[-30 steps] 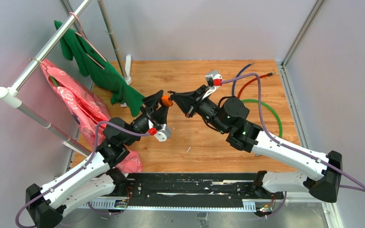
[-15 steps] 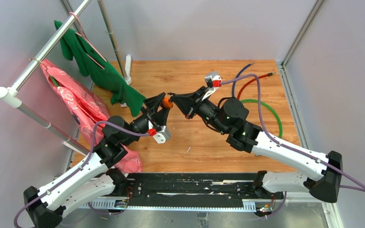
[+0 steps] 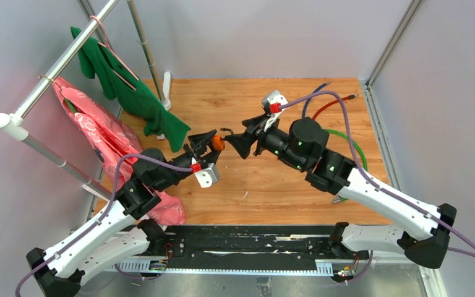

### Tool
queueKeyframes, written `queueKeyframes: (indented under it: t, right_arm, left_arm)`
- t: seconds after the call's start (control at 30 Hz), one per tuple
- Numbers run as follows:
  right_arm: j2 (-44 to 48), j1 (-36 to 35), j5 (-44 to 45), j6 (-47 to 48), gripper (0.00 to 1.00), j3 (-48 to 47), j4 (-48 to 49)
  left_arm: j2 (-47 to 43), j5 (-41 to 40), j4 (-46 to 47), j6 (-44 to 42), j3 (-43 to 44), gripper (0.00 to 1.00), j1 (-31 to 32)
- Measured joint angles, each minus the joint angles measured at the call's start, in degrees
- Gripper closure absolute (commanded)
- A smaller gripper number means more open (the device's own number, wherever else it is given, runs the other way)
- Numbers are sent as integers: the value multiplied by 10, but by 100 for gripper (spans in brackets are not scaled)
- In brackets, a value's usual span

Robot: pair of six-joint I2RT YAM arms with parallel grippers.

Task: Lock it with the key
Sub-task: Lock the lock.

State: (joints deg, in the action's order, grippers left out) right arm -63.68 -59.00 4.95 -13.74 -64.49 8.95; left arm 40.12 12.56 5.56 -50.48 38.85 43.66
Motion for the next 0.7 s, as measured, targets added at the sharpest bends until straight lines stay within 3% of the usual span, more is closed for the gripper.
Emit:
queueKeyframes:
  t: [0.13, 0.27, 0.47, 0.7]
  right_arm:
    - [20, 44, -100, 128, 29, -61, -156]
    - [78, 56, -242, 262, 29, -52, -239]
    - [154, 56, -411, 479, 32, 28, -266]
    - [93, 35, -471, 605, 41, 32, -270]
  left_arm:
    - [-13, 44, -106, 26, 30, 100, 0]
    - [-22, 113, -196, 54, 49, 100, 0]
    - [-18, 221, -319, 102, 61, 100, 0]
    - [-16, 247, -343, 137, 62, 100, 0]
